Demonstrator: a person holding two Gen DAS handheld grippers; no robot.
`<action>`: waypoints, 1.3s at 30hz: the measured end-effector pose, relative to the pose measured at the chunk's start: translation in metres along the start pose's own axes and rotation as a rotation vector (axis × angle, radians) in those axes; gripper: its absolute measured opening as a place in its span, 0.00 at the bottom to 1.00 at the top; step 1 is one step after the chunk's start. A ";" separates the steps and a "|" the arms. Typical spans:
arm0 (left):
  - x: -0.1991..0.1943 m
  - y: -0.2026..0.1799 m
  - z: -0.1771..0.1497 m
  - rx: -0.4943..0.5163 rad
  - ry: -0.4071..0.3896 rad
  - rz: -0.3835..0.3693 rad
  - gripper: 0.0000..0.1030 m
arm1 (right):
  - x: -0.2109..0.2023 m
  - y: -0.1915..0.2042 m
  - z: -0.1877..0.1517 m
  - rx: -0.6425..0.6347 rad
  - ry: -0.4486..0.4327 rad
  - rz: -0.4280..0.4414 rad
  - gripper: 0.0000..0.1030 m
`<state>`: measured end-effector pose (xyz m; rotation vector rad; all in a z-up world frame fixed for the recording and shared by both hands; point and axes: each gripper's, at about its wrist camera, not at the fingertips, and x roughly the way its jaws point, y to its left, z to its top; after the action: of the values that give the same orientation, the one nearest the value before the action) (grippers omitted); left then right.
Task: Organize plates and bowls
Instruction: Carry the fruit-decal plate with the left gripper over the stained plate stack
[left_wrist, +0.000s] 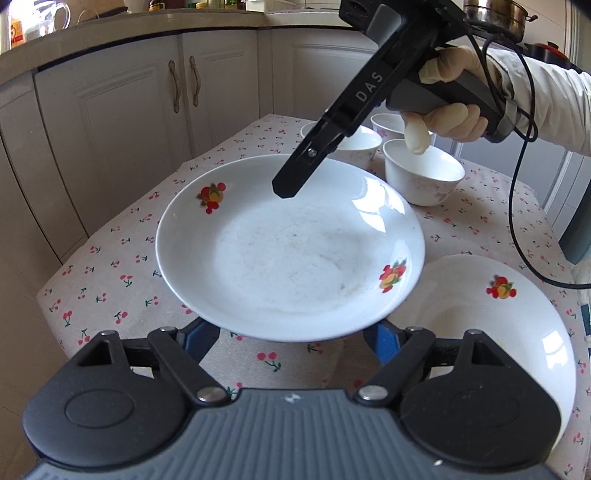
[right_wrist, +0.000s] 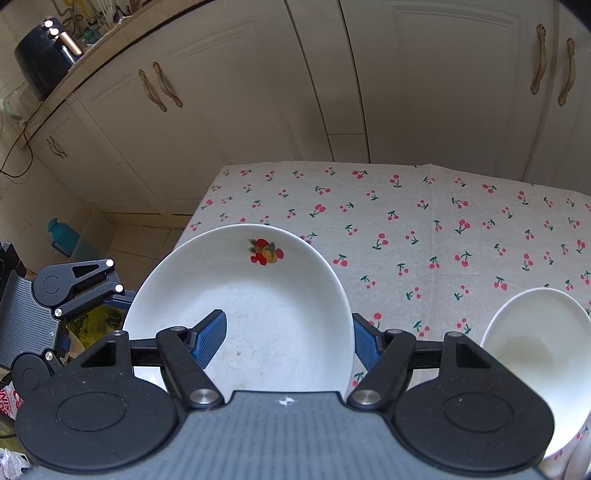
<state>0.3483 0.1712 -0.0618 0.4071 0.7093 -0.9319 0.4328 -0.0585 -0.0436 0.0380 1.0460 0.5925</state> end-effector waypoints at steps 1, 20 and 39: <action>-0.003 -0.004 0.001 0.002 -0.001 0.003 0.82 | -0.004 0.002 -0.001 -0.004 -0.003 0.002 0.75; -0.052 -0.089 -0.012 -0.024 -0.007 0.038 0.82 | -0.068 0.043 -0.069 -0.043 -0.045 0.047 0.75; -0.051 -0.150 -0.043 -0.089 0.043 -0.002 0.82 | -0.084 0.054 -0.148 -0.022 -0.022 0.071 0.75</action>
<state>0.1862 0.1446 -0.0592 0.3487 0.7875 -0.8920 0.2571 -0.0888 -0.0360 0.0627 1.0204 0.6665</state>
